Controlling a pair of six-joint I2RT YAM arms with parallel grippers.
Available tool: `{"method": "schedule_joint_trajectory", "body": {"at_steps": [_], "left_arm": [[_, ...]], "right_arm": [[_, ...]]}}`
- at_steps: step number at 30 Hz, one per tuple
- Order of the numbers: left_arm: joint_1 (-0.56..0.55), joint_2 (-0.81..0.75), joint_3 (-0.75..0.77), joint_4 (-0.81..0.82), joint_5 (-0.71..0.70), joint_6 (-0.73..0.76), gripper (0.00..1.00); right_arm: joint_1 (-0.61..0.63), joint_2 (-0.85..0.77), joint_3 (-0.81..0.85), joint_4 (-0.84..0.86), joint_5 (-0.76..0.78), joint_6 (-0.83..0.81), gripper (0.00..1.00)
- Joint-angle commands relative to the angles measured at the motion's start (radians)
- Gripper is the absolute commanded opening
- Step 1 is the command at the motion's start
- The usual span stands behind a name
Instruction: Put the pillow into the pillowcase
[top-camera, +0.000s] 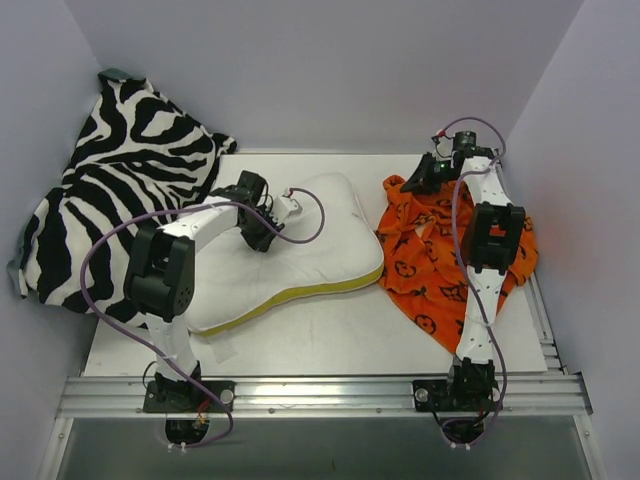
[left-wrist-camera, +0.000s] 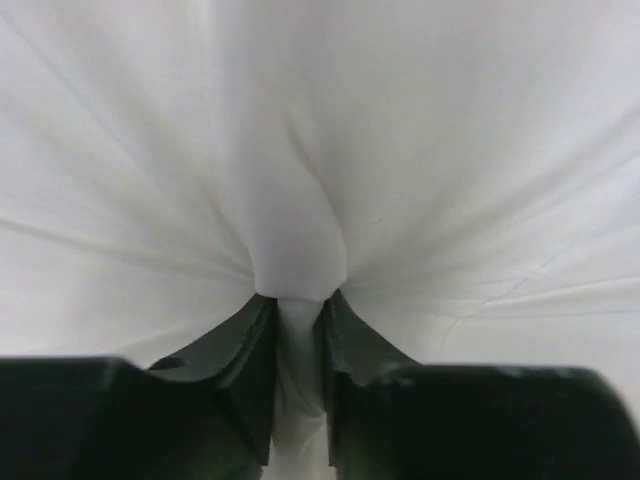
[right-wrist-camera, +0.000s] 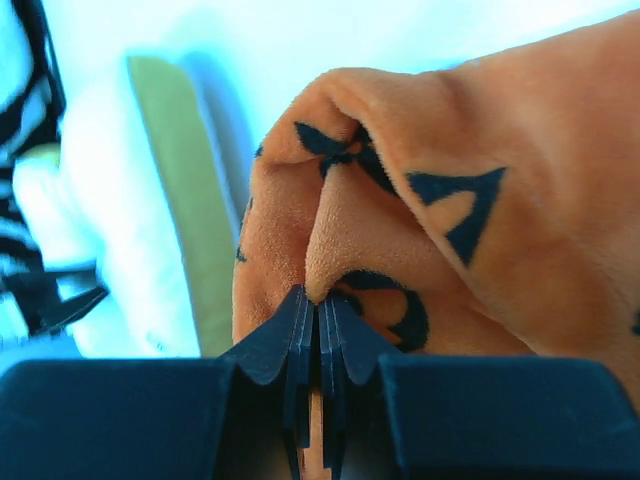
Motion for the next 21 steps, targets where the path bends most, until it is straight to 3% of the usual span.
{"method": "schedule_joint_trajectory", "body": {"at_steps": [1,2,3,4,7,10,16,17,18,20,21], "left_arm": [[0.046,-0.013,-0.052,-0.071,0.004,-0.008,0.22],[0.055,-0.026,-0.043,-0.079,0.013,-0.027,0.00],[0.075,-0.058,-0.031,-0.085,0.056,-0.060,0.00],[0.089,-0.075,-0.017,-0.097,0.080,-0.077,0.00],[0.148,-0.149,0.046,-0.111,0.178,-0.171,0.00],[0.184,-0.220,0.057,-0.129,0.315,-0.214,0.00],[0.074,-0.362,-0.107,-0.195,0.342,-0.047,0.00],[0.026,-0.375,-0.126,-0.195,0.300,-0.035,0.06],[0.008,-0.393,-0.133,-0.195,0.294,-0.015,0.32],[-0.020,-0.398,-0.118,-0.194,0.245,-0.009,0.63],[-0.050,-0.389,-0.105,-0.197,0.227,-0.001,0.84]], "right_arm": [[0.004,-0.046,0.015,0.195,0.049,0.171,0.00],[0.006,-0.043,0.027,0.176,0.109,0.111,0.00],[0.006,-0.049,0.015,0.176,0.190,0.087,0.09],[-0.005,-0.059,0.004,0.178,0.214,0.073,0.41],[-0.043,-0.153,-0.055,0.146,0.252,0.004,0.75],[-0.063,-0.309,-0.180,0.097,0.324,-0.172,0.78],[-0.059,-0.503,-0.401,-0.068,0.402,-0.458,0.73],[-0.060,-0.513,-0.411,-0.100,0.421,-0.472,0.75],[-0.059,-0.512,-0.419,-0.130,0.428,-0.481,0.77],[-0.063,-0.515,-0.453,-0.212,0.424,-0.506,0.86],[-0.067,-0.520,-0.474,-0.225,0.427,-0.509,0.93]]}}
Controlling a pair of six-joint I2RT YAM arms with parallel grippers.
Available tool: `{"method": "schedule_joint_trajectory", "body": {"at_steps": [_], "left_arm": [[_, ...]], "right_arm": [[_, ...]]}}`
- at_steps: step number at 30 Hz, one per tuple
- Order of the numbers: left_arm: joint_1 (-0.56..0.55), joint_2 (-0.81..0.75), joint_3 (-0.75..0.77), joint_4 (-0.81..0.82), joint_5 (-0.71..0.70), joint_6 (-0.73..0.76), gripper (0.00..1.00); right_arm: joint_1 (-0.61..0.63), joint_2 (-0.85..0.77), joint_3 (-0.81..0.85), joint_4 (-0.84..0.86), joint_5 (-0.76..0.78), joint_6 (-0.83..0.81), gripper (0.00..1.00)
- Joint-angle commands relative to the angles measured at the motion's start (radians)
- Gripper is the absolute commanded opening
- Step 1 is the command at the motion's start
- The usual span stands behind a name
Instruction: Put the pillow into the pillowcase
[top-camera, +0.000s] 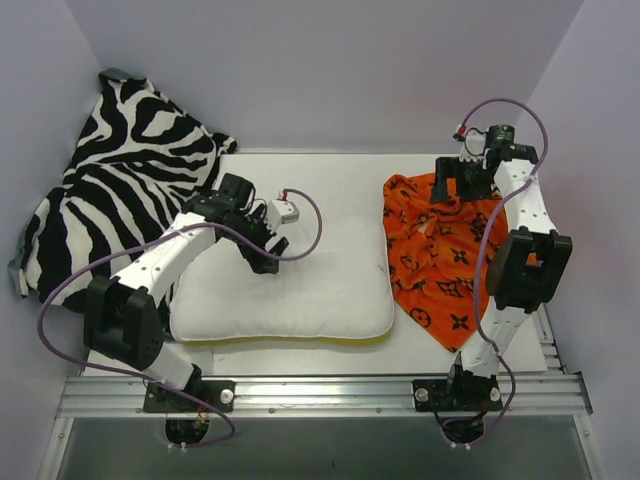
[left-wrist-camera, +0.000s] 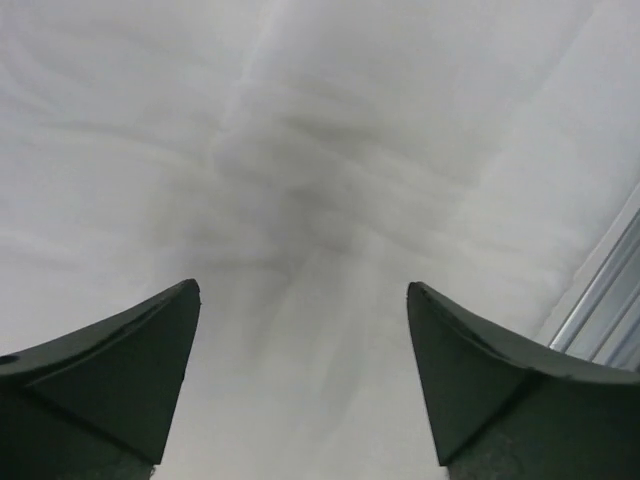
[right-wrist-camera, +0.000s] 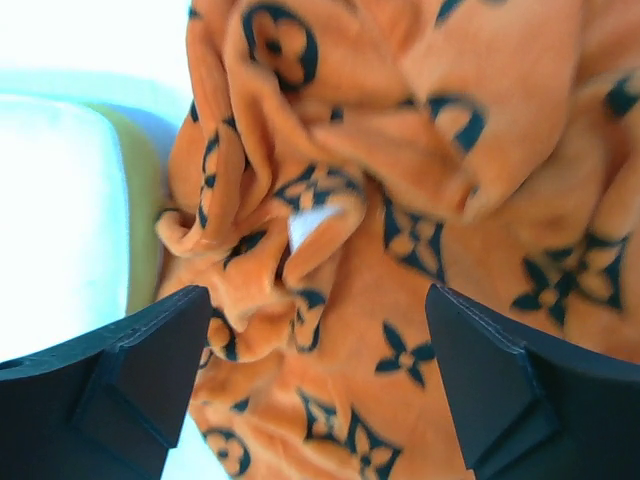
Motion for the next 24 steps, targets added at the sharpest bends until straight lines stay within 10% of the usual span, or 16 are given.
{"method": "schedule_joint_trajectory", "body": {"at_steps": [1,16,24], "left_arm": [[-0.055,-0.014,0.041,-0.038,-0.053,0.049,0.97],[-0.414,0.409,0.380,0.025,-0.070,0.192,0.97],[-0.431,0.613,0.249,0.140,-0.174,0.267,0.87]], "right_arm": [[0.005,0.003,-0.087,-0.182,0.048,-0.104,0.96],[-0.130,-0.017,-0.138,-0.374,-0.021,-0.230,1.00],[-0.132,-0.059,-0.169,-0.374,-0.001,-0.262,1.00]]}}
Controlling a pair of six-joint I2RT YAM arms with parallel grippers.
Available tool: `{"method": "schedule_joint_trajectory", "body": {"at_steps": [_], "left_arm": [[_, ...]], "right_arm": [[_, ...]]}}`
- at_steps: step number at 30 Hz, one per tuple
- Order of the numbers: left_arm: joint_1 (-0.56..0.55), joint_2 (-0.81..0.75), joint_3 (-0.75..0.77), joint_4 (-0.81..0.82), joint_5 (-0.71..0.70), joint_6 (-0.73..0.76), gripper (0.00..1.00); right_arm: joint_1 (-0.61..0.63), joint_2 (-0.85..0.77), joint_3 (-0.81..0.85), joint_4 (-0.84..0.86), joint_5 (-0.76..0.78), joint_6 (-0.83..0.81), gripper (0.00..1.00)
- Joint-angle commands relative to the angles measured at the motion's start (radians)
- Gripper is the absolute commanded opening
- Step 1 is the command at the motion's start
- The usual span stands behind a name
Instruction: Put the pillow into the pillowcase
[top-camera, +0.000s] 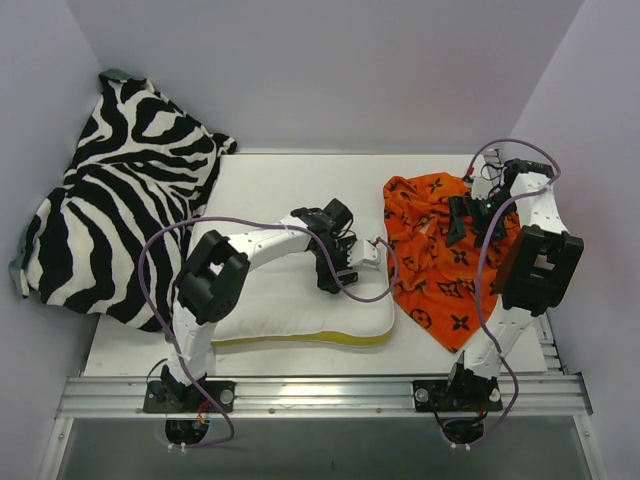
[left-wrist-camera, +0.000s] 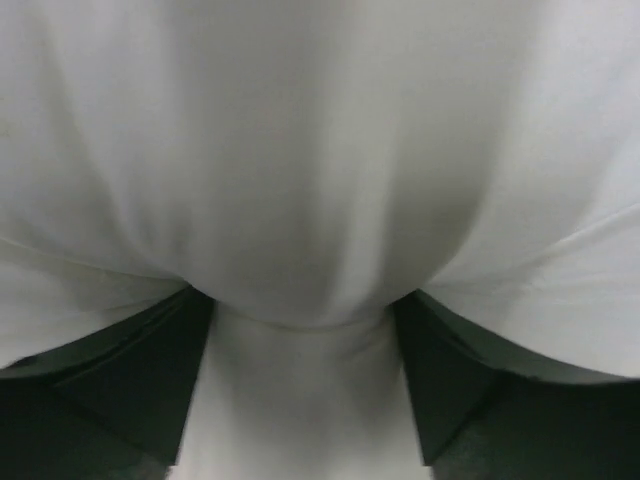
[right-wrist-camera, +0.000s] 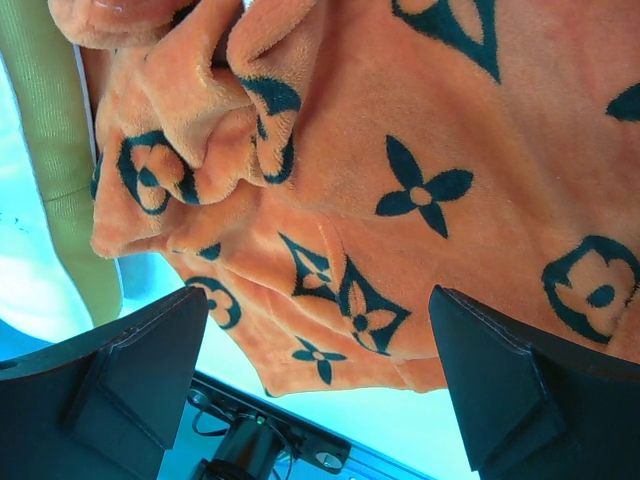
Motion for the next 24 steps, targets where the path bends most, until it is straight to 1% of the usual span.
{"method": "schedule_joint_trajectory", "body": {"at_steps": [1,3,4,5,6,7,8,9,10,12,13,15,17,20,21,23,24], "left_arm": [[0.006,0.081,-0.090,0.043,-0.102,0.086,0.75],[0.027,0.056,-0.114,0.023,-0.077,0.072,0.41],[0.039,0.031,-0.116,0.008,-0.043,0.066,0.16],[0.051,0.003,-0.104,-0.059,0.009,0.056,0.05],[0.068,-0.064,-0.099,-0.089,0.051,0.039,0.00],[0.102,-0.104,-0.093,-0.107,0.133,0.019,0.00],[0.127,-0.188,-0.090,-0.135,0.172,-0.018,0.00],[0.145,-0.230,-0.085,-0.144,0.204,-0.039,0.00],[0.189,-0.266,-0.082,-0.158,0.256,-0.058,0.00],[0.222,-0.360,-0.084,-0.170,0.286,-0.089,0.00],[0.251,-0.386,-0.088,-0.182,0.295,-0.095,0.00],[0.274,-0.454,-0.104,-0.196,0.310,-0.103,0.00],[0.304,-0.507,-0.137,-0.202,0.332,-0.128,0.00],[0.354,-0.556,-0.176,-0.201,0.367,-0.177,0.00],[0.367,-0.564,-0.183,-0.198,0.382,-0.194,0.00],[0.398,-0.587,-0.196,-0.190,0.401,-0.236,0.00],[0.427,-0.595,-0.197,-0.187,0.422,-0.250,0.00]], "right_arm": [[0.007,-0.051,-0.007,-0.064,0.012,-0.036,1.00],[0.010,-0.046,0.003,-0.062,0.000,-0.040,1.00],[0.015,-0.037,0.008,-0.061,-0.005,-0.040,0.99],[0.021,-0.032,0.013,-0.058,-0.008,-0.040,0.98],[0.032,-0.025,0.014,-0.052,-0.009,-0.040,0.97],[0.051,-0.018,0.011,-0.026,-0.005,-0.036,0.95],[0.068,-0.015,0.005,-0.007,0.000,-0.034,0.93],[0.084,-0.015,-0.013,0.039,0.007,-0.029,0.91],[0.119,-0.014,-0.024,0.072,0.045,-0.023,0.90],[0.157,-0.006,-0.052,0.158,0.095,-0.022,0.86],[0.179,0.009,-0.058,0.184,0.148,-0.019,0.85],[0.239,0.029,-0.052,0.259,0.194,-0.010,0.83],[0.280,0.067,-0.017,0.295,0.237,0.009,0.81],[0.355,0.141,0.083,0.311,0.247,0.036,0.71],[0.369,0.178,0.101,0.307,0.244,0.043,0.66],[0.403,0.216,0.154,0.304,0.239,0.055,0.63],[0.430,0.235,0.161,0.300,0.242,0.055,0.55]]}}
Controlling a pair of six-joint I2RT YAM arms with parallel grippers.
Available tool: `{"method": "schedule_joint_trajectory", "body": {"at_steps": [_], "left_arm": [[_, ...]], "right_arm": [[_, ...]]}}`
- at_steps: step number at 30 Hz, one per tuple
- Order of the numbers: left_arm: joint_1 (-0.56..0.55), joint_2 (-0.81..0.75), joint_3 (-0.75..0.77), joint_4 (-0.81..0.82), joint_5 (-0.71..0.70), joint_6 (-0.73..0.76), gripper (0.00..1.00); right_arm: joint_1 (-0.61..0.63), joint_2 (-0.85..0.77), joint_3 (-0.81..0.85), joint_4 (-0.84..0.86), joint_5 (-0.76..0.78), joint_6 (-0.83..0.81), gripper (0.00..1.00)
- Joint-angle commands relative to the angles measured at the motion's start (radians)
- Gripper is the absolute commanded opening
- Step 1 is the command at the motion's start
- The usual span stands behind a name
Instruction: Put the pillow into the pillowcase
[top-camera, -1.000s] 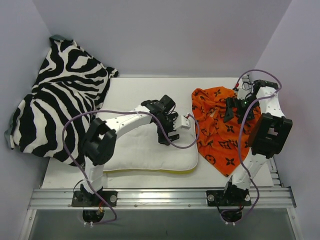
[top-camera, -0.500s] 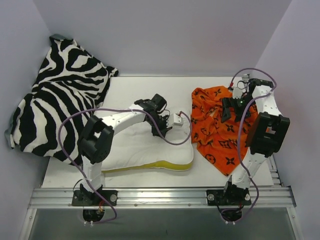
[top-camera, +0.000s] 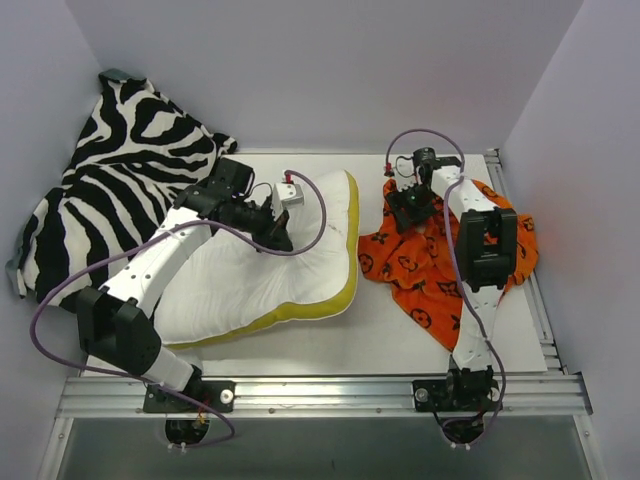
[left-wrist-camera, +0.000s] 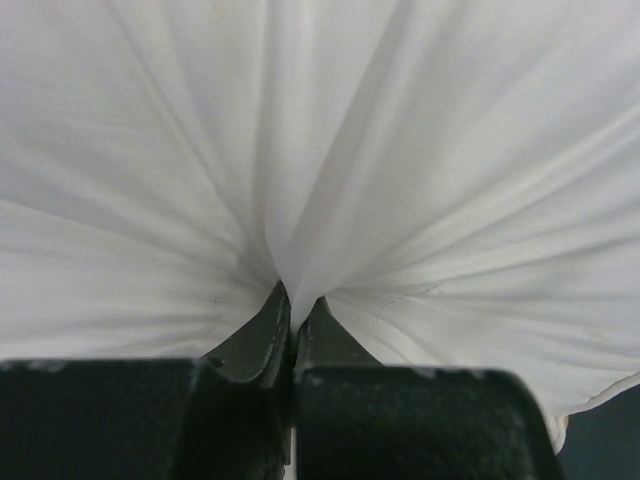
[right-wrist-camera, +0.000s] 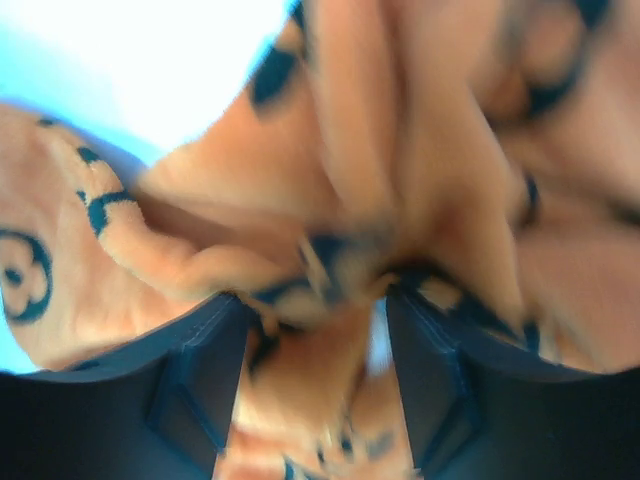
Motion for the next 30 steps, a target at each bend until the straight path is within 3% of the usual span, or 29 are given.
{"method": "schedule_joint_trajectory", "body": {"at_steps": [1,2,3,5,8,14,17,18,20,22,24,30], "left_arm": [[0.078,-0.030,-0.023,-0.054,0.071,-0.093,0.00],[0.086,-0.045,-0.021,-0.050,0.075,-0.111,0.00],[0.110,-0.053,-0.018,-0.049,0.086,-0.122,0.00],[0.130,-0.074,-0.009,-0.041,0.095,-0.143,0.00],[0.166,-0.103,-0.003,-0.032,0.108,-0.172,0.00],[0.186,-0.136,-0.021,-0.063,0.080,-0.159,0.00],[0.186,-0.137,-0.015,-0.090,0.068,-0.133,0.00],[0.183,-0.137,-0.017,-0.096,0.063,-0.125,0.00],[0.180,-0.134,-0.023,-0.107,0.056,-0.088,0.00],[0.161,-0.129,-0.031,-0.113,0.039,-0.052,0.00],[0.129,-0.119,-0.047,-0.115,0.030,-0.028,0.00],[0.080,-0.088,-0.072,-0.064,0.023,-0.013,0.00]], "right_arm": [[0.057,0.071,0.072,-0.008,0.034,0.026,0.49],[0.064,0.088,0.092,-0.013,0.031,0.025,0.42],[0.073,0.106,0.104,-0.027,0.017,0.026,0.18],[0.090,0.149,0.143,-0.041,-0.014,0.037,0.02],[0.100,0.177,0.176,-0.050,-0.190,0.089,0.00],[0.146,0.309,0.475,-0.093,-0.492,0.259,0.00],[0.159,0.326,0.548,-0.099,-0.606,0.307,0.28],[0.156,0.285,0.534,-0.102,-0.612,0.313,0.60],[0.137,0.216,0.429,-0.107,-0.582,0.295,0.74],[0.084,0.083,0.334,-0.107,-0.492,0.260,0.74],[0.028,-0.031,0.214,-0.093,-0.251,0.197,0.65],[-0.079,-0.076,0.052,-0.171,0.062,-0.022,0.56]]}}
